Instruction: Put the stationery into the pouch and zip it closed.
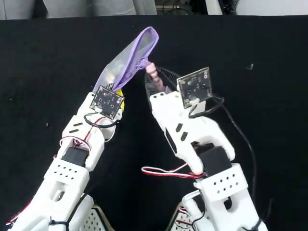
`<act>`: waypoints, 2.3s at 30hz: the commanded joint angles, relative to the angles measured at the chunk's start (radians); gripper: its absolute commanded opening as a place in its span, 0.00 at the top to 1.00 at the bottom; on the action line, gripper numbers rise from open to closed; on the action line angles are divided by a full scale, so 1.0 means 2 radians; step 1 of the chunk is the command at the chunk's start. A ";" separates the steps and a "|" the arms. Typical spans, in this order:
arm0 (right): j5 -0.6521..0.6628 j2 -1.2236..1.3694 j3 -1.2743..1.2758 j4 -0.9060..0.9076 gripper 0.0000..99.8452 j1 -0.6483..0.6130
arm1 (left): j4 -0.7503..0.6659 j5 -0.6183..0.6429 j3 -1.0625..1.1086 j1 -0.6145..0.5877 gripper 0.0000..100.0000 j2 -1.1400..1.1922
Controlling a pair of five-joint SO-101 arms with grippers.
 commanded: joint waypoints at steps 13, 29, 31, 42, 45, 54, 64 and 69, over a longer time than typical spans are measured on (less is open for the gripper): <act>0.012 0.027 -0.046 -0.078 0.99 0.087 | -0.008 -0.005 -0.006 -0.001 0.97 -0.012; -0.044 -0.077 0.142 -0.099 0.72 -0.026 | -0.008 -0.005 -0.006 -0.001 0.97 -0.012; -0.041 -0.104 0.181 -0.125 0.75 -0.051 | -0.008 -0.005 -0.006 -0.001 0.97 -0.012; -0.071 -0.124 0.257 -0.205 0.79 -0.070 | -0.008 -0.003 -0.005 -0.001 0.97 -0.012; -0.071 -0.099 0.264 -0.231 0.79 -0.071 | -0.008 -0.003 -0.005 0.000 0.97 -0.012; -0.074 -0.006 0.234 -0.259 0.79 -0.087 | -0.008 -0.004 -0.004 0.000 0.97 -0.012; -0.074 0.040 0.201 -0.262 0.79 -0.091 | -0.008 -0.003 -0.003 -0.001 0.97 -0.012; -0.074 0.040 0.202 -0.262 0.87 -0.091 | -0.008 -0.003 -0.003 -0.001 0.97 -0.012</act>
